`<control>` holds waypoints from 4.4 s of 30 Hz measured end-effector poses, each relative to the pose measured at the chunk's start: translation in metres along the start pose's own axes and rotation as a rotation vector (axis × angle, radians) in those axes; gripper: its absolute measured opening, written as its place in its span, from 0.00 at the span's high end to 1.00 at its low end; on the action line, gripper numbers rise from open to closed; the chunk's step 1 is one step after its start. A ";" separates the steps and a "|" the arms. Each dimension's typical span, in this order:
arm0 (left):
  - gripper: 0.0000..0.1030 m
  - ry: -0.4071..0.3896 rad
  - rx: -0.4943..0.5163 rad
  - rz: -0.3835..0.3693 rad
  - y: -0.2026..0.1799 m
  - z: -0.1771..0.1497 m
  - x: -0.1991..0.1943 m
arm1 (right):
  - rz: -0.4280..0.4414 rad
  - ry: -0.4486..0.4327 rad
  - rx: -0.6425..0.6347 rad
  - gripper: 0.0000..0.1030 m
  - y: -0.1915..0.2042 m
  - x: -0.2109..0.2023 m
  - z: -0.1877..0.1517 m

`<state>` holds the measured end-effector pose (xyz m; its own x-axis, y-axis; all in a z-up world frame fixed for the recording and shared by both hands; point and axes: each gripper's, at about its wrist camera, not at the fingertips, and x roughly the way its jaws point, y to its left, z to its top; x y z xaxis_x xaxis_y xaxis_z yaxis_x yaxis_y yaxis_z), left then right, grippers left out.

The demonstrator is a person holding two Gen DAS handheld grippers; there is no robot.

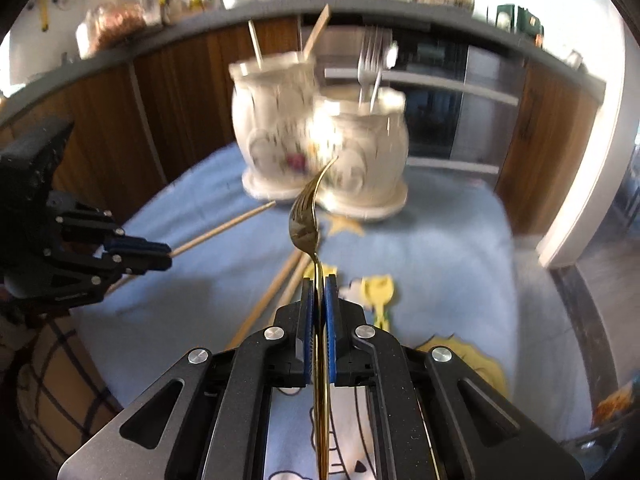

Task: Organize utensils
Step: 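Lift the gold fork over the shorter cup while the left carries the chopstick, then open the right tool to drop the gold fork while the left releases the chopstick, then grasp a wooden chopstick with the left tool while the right tool grasps a yellow plastic utensil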

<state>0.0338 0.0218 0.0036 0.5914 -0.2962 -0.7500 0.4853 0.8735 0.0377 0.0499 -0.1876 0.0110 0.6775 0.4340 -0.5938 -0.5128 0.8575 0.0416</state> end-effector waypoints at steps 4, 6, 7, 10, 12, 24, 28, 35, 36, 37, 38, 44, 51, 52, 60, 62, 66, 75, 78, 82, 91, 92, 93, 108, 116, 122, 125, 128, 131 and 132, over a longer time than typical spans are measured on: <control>0.94 -0.166 -0.002 0.019 0.000 0.003 -0.029 | -0.004 -0.113 -0.006 0.94 0.006 -0.027 0.004; 0.94 -0.221 0.004 0.030 -0.003 0.004 -0.038 | -0.029 -0.166 -0.027 0.94 0.012 -0.036 0.007; 0.94 -0.246 0.000 0.025 -0.002 0.005 -0.042 | -0.036 -0.183 -0.033 0.94 0.013 -0.039 0.008; 0.94 -0.328 -0.017 0.029 -0.002 0.011 -0.053 | -0.045 -0.243 -0.029 0.94 0.015 -0.049 0.015; 0.94 -0.411 -0.034 0.038 -0.001 0.013 -0.065 | -0.043 -0.278 -0.021 0.94 0.014 -0.053 0.023; 0.94 -0.687 -0.186 -0.004 0.044 0.065 -0.089 | 0.018 -0.305 0.021 0.94 0.000 -0.050 0.069; 0.94 -0.740 -0.208 -0.027 0.053 0.083 -0.088 | 0.010 -0.326 0.014 0.94 -0.005 -0.049 0.081; 0.94 -0.805 -0.261 -0.043 0.076 0.125 -0.070 | -0.011 -0.410 0.027 0.94 -0.014 -0.046 0.118; 0.94 -0.813 -0.265 -0.044 0.077 0.129 -0.066 | -0.014 -0.430 0.037 0.94 -0.017 -0.045 0.125; 0.94 -0.814 -0.264 -0.037 0.077 0.135 -0.060 | -0.016 -0.450 0.046 0.94 -0.019 -0.044 0.131; 0.94 -0.813 -0.259 -0.026 0.077 0.140 -0.054 | -0.019 -0.466 0.054 0.94 -0.022 -0.042 0.137; 0.94 -0.771 -0.214 0.051 0.074 0.157 -0.018 | -0.023 -0.489 0.076 0.94 -0.035 -0.015 0.158; 0.94 -0.739 -0.214 0.051 0.076 0.137 -0.001 | -0.024 -0.410 0.134 0.94 -0.048 0.034 0.145; 0.94 -0.742 -0.210 0.049 0.075 0.131 -0.002 | -0.024 -0.398 0.138 0.94 -0.048 0.039 0.141; 0.94 -0.714 -0.216 0.075 0.067 0.100 -0.003 | -0.037 -0.320 0.184 0.94 -0.050 0.064 0.118; 0.94 -0.705 -0.216 0.072 0.067 0.097 0.000 | -0.050 -0.313 0.192 0.94 -0.053 0.065 0.116; 0.94 -0.702 -0.214 0.077 0.066 0.095 0.001 | -0.060 -0.298 0.226 0.94 -0.063 0.067 0.117; 0.56 -0.714 -0.191 0.146 0.059 0.095 -0.005 | -0.087 -0.276 0.251 0.90 -0.073 0.067 0.116; 0.46 -0.721 -0.188 0.188 0.057 0.091 -0.012 | -0.092 -0.276 0.264 0.66 -0.074 0.064 0.114; 0.29 -0.733 -0.223 0.209 0.059 0.080 -0.024 | -0.096 -0.291 0.270 0.50 -0.072 0.050 0.108; 0.05 -0.694 -0.270 0.288 0.052 0.059 -0.046 | -0.104 -0.326 0.290 0.08 -0.062 0.009 0.080; 0.05 -0.686 -0.273 0.293 0.051 0.057 -0.048 | -0.110 -0.330 0.289 0.07 -0.060 0.005 0.077; 0.05 -0.676 -0.273 0.297 0.049 0.055 -0.050 | -0.117 -0.333 0.287 0.06 -0.058 -0.001 0.073; 0.05 -0.554 -0.282 0.258 0.025 0.023 -0.045 | -0.160 -0.339 0.322 0.05 -0.054 -0.036 0.028; 0.05 -0.489 -0.274 0.233 0.017 0.016 -0.028 | -0.175 -0.296 0.369 0.05 -0.066 -0.026 0.006; 0.05 -0.435 -0.267 0.211 0.011 0.014 -0.017 | -0.178 -0.259 0.398 0.05 -0.077 -0.013 -0.009; 0.05 -0.400 -0.247 0.191 0.005 0.014 -0.013 | -0.170 -0.228 0.364 0.05 -0.078 -0.007 -0.017; 0.05 -0.341 -0.206 0.166 -0.004 0.013 -0.004 | -0.184 -0.182 0.322 0.05 -0.079 -0.004 -0.020; 0.05 -0.284 -0.157 0.142 -0.014 0.013 0.009 | -0.175 -0.145 0.316 0.05 -0.080 0.000 -0.022; 0.05 -0.262 -0.143 0.139 -0.018 0.013 0.013 | -0.164 -0.121 0.313 0.05 -0.079 0.003 -0.024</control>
<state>0.0409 -0.0025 0.0016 0.8000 -0.2434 -0.5485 0.3040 0.9524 0.0208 0.0800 -0.2609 -0.0128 0.8044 0.2970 -0.5145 -0.2184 0.9532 0.2088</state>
